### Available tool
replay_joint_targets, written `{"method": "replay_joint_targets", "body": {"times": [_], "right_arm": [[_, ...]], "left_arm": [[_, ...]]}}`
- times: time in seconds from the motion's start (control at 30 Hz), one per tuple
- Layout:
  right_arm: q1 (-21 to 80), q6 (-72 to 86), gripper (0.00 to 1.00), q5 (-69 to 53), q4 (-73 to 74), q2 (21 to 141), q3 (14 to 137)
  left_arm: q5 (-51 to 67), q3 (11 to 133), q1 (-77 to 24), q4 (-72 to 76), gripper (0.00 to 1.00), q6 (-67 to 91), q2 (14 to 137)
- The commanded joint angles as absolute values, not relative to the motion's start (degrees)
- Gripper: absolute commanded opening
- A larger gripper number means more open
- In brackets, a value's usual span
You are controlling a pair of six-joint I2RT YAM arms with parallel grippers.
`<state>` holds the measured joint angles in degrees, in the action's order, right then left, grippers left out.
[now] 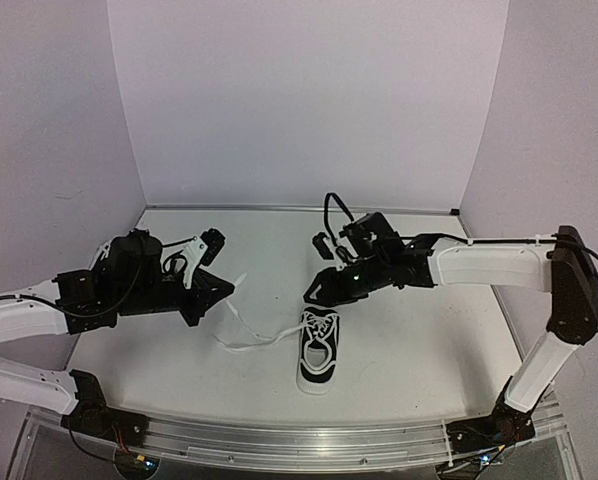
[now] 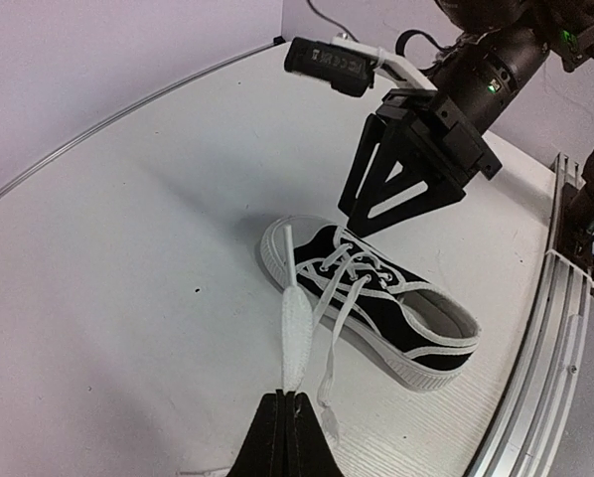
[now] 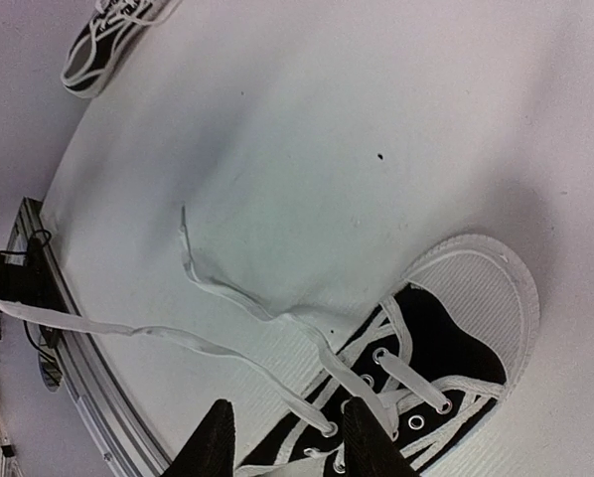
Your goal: Tie the shoes
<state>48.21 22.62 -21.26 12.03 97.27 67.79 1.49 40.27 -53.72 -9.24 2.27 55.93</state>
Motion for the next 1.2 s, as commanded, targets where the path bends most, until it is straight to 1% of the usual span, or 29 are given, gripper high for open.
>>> {"method": "replay_joint_targets", "body": {"times": [0.0, 0.27, 0.43, 0.53, 0.57, 0.6, 0.63, 0.7, 0.83, 1.0, 1.17], "right_arm": [[48.52, 19.56, 0.35, -18.98, 15.57, 100.55, 68.06], [48.46, 17.26, 0.32, -20.62, 17.20, 104.33, 69.16], [48.50, 16.37, 0.28, -22.32, 17.61, 105.30, 69.78], [48.52, 16.02, 0.20, -22.59, 17.74, 105.48, 70.06], [48.47, 15.93, 0.16, -22.59, 17.75, 105.33, 70.13], [48.50, 15.82, 0.08, -22.77, 17.74, 104.78, 70.00], [48.58, 15.71, 0.04, -22.77, 17.69, 104.13, 69.86], [48.54, 15.51, 0.00, -22.46, 17.50, 102.62, 69.40], [48.59, 15.55, 0.00, -22.96, 14.79, 98.57, 67.25], [48.56, 15.79, 0.00, -23.84, 12.45, 95.22, 64.74], [48.58, 16.42, 0.00, -24.94, 10.79, 93.10, 62.63]], "left_arm": [[2.66, 40.00, -54.11, -3.09, 0.00, -1.99, 58.73], [3.78, 40.38, -54.23, -2.62, 0.00, -3.95, 61.63], [2.65, 40.67, -54.23, -2.27, 0.00, -5.38, 62.78], [0.73, 41.18, -54.23, -2.21, 0.00, -5.75, 63.85], [-1.06, 41.06, -54.21, -1.62, 0.00, -5.58, 63.91], [-2.14, 40.80, -54.20, -0.70, 0.00, -5.54, 63.83], [-3.50, 40.33, -54.22, 0.47, 0.00, -5.63, 63.70], [-6.70, 39.45, -54.22, 3.25, 0.00, -5.86, 64.04], [-9.65, 39.64, -54.14, 5.87, 0.00, -7.21, 68.28], [-7.13, 42.28, -54.14, 8.19, 0.00, -9.27, 76.65], [-2.52, 44.50, -53.81, 15.51, 0.00, -10.17, 82.95]]}}
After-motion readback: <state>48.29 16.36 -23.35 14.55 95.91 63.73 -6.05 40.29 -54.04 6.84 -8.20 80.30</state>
